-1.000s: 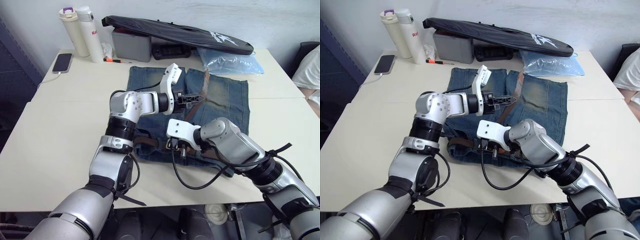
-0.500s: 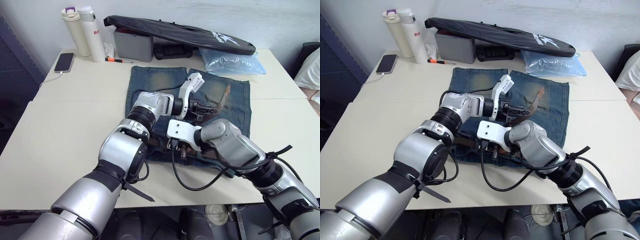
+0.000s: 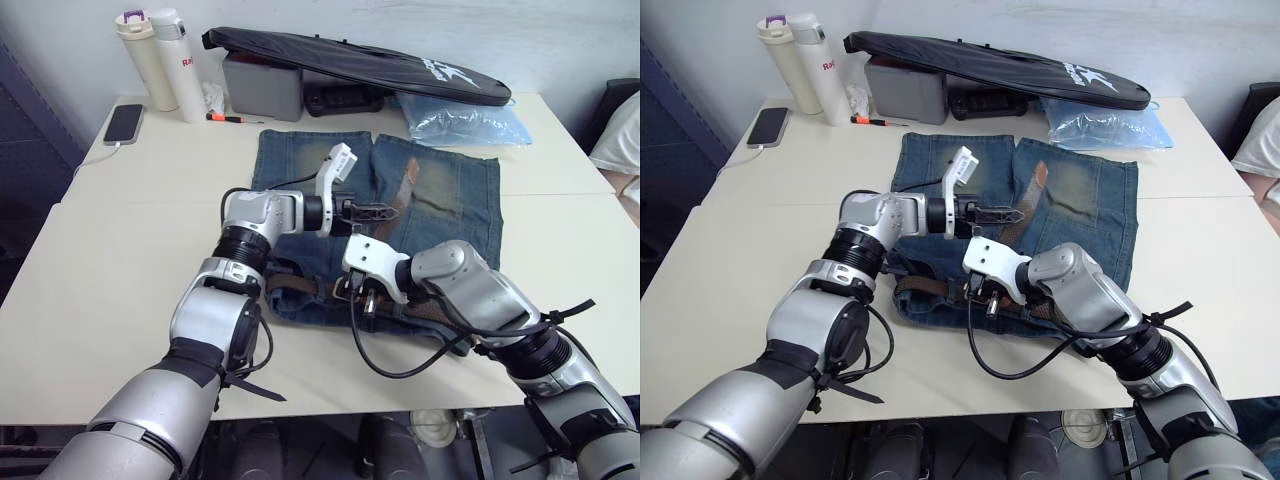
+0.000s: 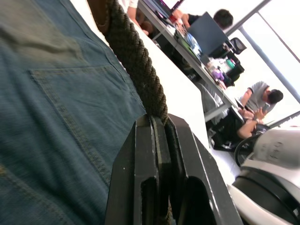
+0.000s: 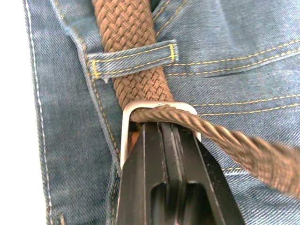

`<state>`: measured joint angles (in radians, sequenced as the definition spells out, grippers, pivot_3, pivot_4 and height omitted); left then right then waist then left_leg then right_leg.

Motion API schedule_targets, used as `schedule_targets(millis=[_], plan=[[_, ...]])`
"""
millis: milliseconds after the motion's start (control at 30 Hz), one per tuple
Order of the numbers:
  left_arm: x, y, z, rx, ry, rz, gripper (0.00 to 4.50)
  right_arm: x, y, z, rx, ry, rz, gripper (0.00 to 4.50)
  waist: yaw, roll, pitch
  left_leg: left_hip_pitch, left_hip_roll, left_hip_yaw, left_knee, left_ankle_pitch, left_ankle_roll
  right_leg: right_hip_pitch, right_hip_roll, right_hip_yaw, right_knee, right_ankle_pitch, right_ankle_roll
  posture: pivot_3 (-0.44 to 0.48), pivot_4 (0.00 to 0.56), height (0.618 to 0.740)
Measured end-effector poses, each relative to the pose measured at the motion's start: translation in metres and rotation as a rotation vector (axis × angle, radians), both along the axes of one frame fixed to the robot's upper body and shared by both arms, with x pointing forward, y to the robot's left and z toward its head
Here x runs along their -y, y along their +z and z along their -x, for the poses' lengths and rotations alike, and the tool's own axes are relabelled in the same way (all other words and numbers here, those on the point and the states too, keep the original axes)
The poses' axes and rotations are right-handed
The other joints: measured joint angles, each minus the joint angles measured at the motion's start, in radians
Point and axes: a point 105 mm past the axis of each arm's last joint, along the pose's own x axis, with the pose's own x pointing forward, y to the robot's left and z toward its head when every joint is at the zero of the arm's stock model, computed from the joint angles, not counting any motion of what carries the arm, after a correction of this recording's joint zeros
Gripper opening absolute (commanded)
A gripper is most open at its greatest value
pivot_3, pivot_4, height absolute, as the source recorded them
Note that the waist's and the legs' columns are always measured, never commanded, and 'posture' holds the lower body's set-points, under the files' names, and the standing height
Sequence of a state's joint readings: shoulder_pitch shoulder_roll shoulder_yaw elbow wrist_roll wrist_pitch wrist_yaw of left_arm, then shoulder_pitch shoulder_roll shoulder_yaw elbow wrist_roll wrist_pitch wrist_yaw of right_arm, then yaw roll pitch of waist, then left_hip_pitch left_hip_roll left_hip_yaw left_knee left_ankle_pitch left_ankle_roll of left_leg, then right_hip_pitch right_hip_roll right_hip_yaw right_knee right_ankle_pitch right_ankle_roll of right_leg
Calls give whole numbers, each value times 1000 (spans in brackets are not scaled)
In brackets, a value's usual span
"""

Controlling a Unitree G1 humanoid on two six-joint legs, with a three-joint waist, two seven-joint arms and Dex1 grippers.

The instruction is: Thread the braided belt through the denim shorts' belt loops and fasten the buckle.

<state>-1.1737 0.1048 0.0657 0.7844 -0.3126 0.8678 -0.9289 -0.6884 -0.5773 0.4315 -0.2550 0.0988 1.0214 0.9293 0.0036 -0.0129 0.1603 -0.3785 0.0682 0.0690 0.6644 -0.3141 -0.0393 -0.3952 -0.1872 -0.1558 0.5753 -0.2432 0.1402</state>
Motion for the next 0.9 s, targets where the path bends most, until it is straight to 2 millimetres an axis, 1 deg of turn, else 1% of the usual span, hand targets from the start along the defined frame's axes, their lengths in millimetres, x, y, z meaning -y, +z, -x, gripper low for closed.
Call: schedule_targets(millis=[67, 133, 200, 233, 333, 433, 533, 633, 733, 800, 900], plan=[[-5, -3, 5, -18, 17, 7, 0, 13, 5, 2, -61, -68, -53, 66, 6, 1, 2, -6, 0, 0, 1, 0, 0, -5, 0, 0, -1, 0, 0, 0, 150, 740], [-8, -9, 9, -45, 33, 7, 0, 30, 12, 2, -91, -135, -71, 66, 14, 1, 3, -15, 0, 1, 3, 0, 0, -15, 0, 0, 0, 1, 1, 0, 150, 740], [-11, -13, 11, -58, 48, -2, 0, 48, 20, 1, -97, -215, -68, 66, 20, 1, 6, -18, 0, 1, 2, 1, -1, -18, 1, 0, 0, 1, 1, 0, 150, 740], [-11, -12, 11, -57, 50, -3, 0, 53, 23, 0, -95, -240, -73, 66, 20, 2, 9, -18, 0, 1, 2, 1, -1, -19, 1, 0, 0, 1, 1, 0, 150, 740], [-9, -5, 15, -26, 45, -2, 0, 58, 33, 4, -104, -273, -114, 66, 19, 3, 14, -18, 0, 1, 1, 1, -1, -19, 1, 0, -1, 1, 1, 0, 150, 740], [-5, -7, 18, -14, 33, -14, 0, 61, 42, 7, -101, -298, -144, 66, 19, 4, 14, -18, 0, 2, 0, 1, -1, -19, 1, 0, -2, 1, 1, 0, 150, 740], [-3, -10, 21, -3, 22, -43, 0, 76, 48, 10, -84, -348, -135, 66, 20, 3, 16, -18, 0, 2, 1, 1, -1, -19, 1, 0, -1, 1, 1, 0, 150, 740], [-5, -4, 25, 88, -10, -89, 0, 88, 52, 16, -61, -377, -112, 66, 20, 3, 16, -18, 0, 2, 1, 1, -1, -19, 1, 0, -1, 1, 1, 0, 150, 740], [-9, 2, 31, 267, -76, -187, 0, 99, 54, 22, -30, -385, -66, 66, 20, 3, 16, -18, 0, 2, 0, 1, -1, -20, 1, 0, -2, 1, 1, 0, 150, 740], [-12, 4, 36, 377, -127, -242, 0, 102, 58, 23, 17, -374, -48, 66, 18, 3, 17, -18, 0, 3, 0, 1, -1, -20, 1, 1, -2, 1, 1, 0, 150, 740], [-14, 4, 43, 487, -201, -285, 0, 100, 66, 21, 111, -337, -43, 66, 19, 3, 17, -18, 0, 3, 1, 1, -1, -20, 1, 1, -1, 1, 1, 0, 150, 740]])
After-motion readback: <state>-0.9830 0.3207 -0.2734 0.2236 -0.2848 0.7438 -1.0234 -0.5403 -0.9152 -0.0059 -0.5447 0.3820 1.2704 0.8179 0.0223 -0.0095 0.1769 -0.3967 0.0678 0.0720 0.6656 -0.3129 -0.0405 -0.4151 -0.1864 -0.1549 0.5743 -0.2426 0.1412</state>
